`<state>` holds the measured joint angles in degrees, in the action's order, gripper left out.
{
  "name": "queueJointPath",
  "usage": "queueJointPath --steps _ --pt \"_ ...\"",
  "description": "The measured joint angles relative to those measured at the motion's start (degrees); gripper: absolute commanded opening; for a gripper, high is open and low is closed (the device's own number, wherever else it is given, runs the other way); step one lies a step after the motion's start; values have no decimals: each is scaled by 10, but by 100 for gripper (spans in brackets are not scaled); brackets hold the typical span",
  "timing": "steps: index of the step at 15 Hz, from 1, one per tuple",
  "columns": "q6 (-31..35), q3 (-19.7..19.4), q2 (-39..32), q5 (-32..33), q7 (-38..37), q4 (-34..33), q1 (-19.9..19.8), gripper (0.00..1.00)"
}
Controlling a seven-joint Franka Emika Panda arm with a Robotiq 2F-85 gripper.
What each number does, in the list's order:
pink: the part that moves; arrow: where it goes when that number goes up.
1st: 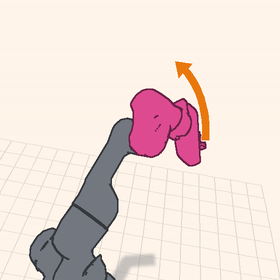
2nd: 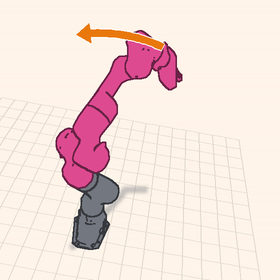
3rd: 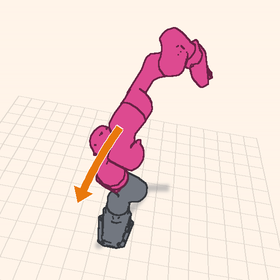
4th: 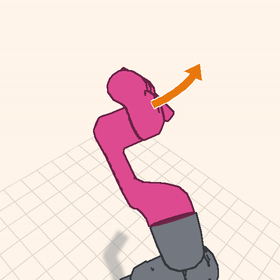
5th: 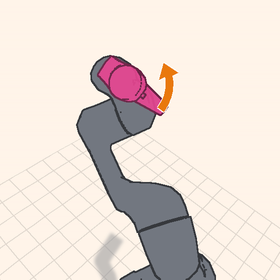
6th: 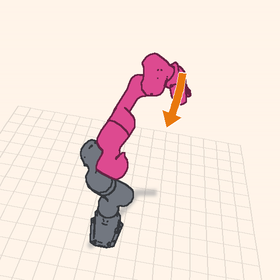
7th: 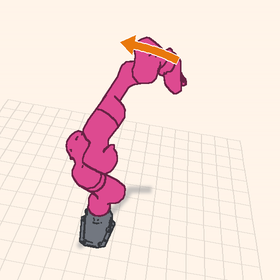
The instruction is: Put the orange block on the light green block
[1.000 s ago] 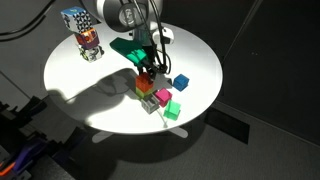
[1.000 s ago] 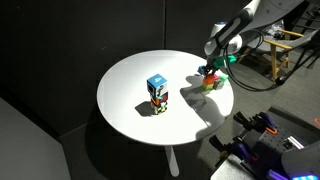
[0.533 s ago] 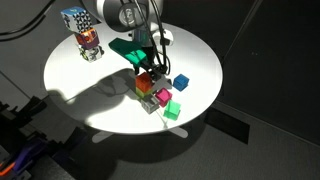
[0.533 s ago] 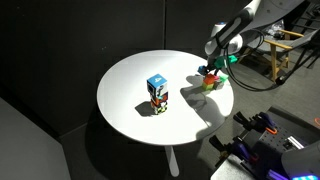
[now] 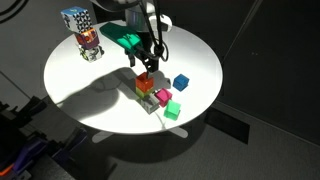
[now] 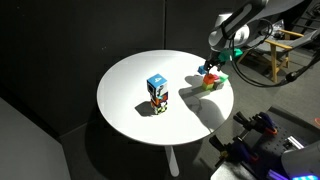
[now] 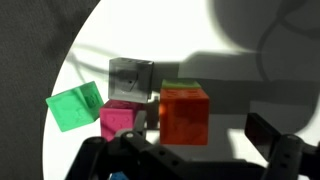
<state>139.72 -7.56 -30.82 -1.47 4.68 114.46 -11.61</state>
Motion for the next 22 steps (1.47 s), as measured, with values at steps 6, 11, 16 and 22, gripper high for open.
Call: queueJointPath --steps 6,11,16,22 --pt "-40 -5 72 38 -4 50 22 100" --pt "-86 -4 150 54 -5 112 39 100" --pt "-74 -1 242 54 -5 189 42 100" --pt "-44 1 326 54 -5 262 43 100"
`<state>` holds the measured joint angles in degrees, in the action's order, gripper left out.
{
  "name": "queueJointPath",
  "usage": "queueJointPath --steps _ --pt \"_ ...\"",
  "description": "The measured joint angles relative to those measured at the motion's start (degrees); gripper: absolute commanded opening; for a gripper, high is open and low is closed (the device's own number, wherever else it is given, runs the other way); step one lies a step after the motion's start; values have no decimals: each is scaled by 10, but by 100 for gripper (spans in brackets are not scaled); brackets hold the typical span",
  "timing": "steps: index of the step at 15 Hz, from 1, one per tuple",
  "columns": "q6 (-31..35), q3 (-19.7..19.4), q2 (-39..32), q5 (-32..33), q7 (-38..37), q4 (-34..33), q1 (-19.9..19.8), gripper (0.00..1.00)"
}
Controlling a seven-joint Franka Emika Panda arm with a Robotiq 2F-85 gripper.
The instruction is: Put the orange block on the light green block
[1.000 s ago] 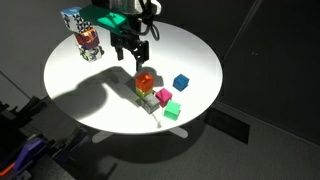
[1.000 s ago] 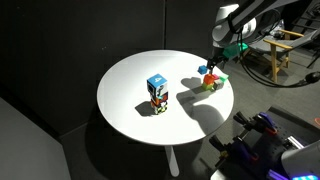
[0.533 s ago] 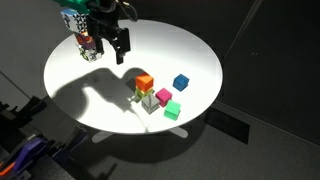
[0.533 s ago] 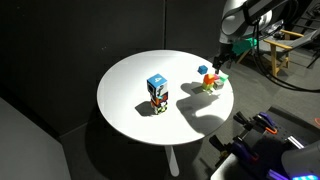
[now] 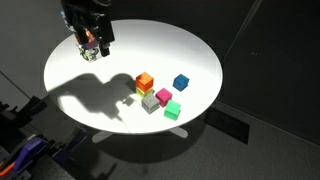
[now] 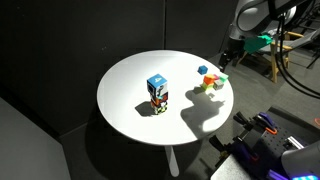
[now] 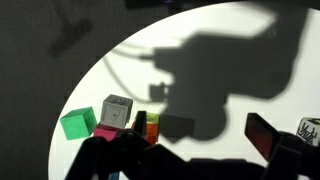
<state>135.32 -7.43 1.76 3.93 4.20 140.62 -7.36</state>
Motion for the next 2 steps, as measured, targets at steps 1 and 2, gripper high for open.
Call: queueJointPath --steps 1,2 --pt "1 0 3 0 0 3 0 100" --pt "1 0 3 0 0 3 0 100"
